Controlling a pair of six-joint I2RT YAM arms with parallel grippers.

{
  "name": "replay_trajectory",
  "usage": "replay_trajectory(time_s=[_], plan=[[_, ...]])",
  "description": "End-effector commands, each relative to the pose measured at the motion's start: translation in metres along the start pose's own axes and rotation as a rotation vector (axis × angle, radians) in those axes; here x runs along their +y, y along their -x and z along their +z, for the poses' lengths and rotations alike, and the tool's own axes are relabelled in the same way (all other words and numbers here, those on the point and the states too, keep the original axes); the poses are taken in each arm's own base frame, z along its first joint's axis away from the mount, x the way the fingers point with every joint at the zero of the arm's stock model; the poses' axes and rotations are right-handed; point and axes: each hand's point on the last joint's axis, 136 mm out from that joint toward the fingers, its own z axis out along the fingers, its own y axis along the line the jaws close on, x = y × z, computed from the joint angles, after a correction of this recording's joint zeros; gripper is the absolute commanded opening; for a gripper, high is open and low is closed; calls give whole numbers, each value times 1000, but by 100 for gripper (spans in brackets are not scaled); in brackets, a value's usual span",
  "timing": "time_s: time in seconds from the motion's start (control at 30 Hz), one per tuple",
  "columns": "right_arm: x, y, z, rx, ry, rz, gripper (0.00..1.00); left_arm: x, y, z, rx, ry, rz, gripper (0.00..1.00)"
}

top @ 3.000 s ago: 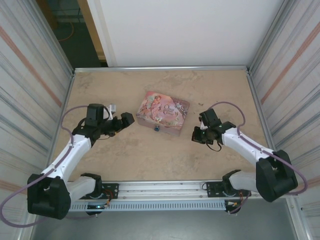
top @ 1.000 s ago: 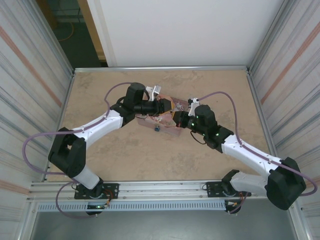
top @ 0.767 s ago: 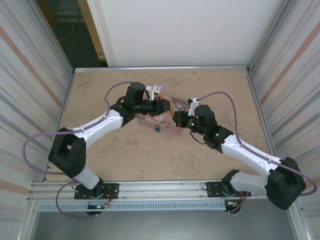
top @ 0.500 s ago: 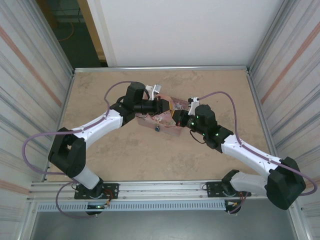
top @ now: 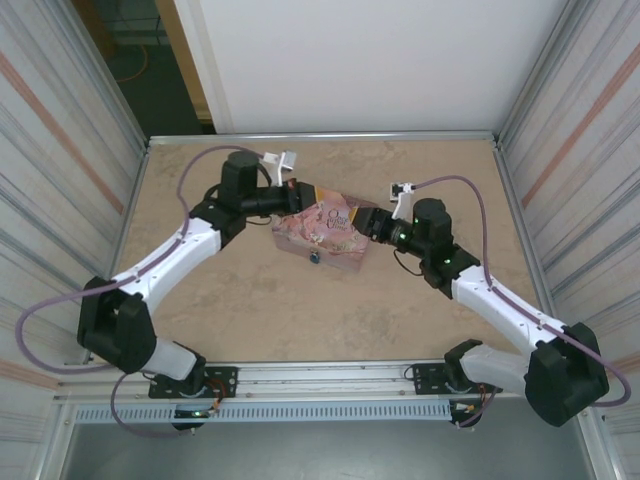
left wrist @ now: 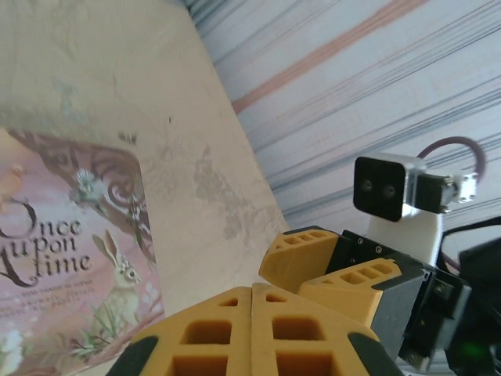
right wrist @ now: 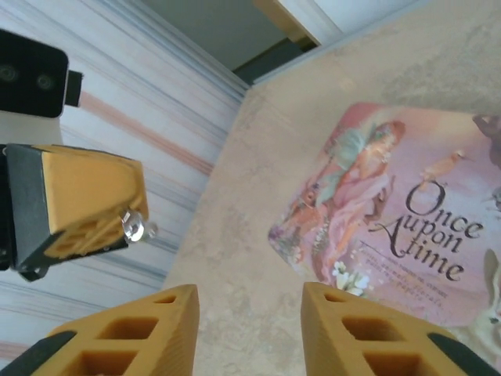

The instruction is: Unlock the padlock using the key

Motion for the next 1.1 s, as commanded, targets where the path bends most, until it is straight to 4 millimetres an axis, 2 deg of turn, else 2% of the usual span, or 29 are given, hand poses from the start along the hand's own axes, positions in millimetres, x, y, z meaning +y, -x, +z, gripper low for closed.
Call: replay_trajectory(time_s=[0.0, 0.17, 0.27, 0.4, 0.67, 1.07], plan=[[37, 2, -9, 25, 191, -79, 44, -22, 1, -19, -3, -77, 133, 0], [69, 6, -7, 48, 325, -126, 53, -43, -2, -34, 9, -149, 237, 0], [87, 3, -1, 70, 377, -151, 55, -51, -4, -38, 20, -180, 262, 0], [99, -1, 8, 94, 404, -168, 55, -53, -6, -38, 28, -194, 264, 0], [113, -2, 22, 111, 439, -174, 47, -52, -8, -37, 36, -202, 258, 0], [114, -11, 36, 146, 442, -156, 30, -51, -9, -37, 34, -204, 255, 0]])
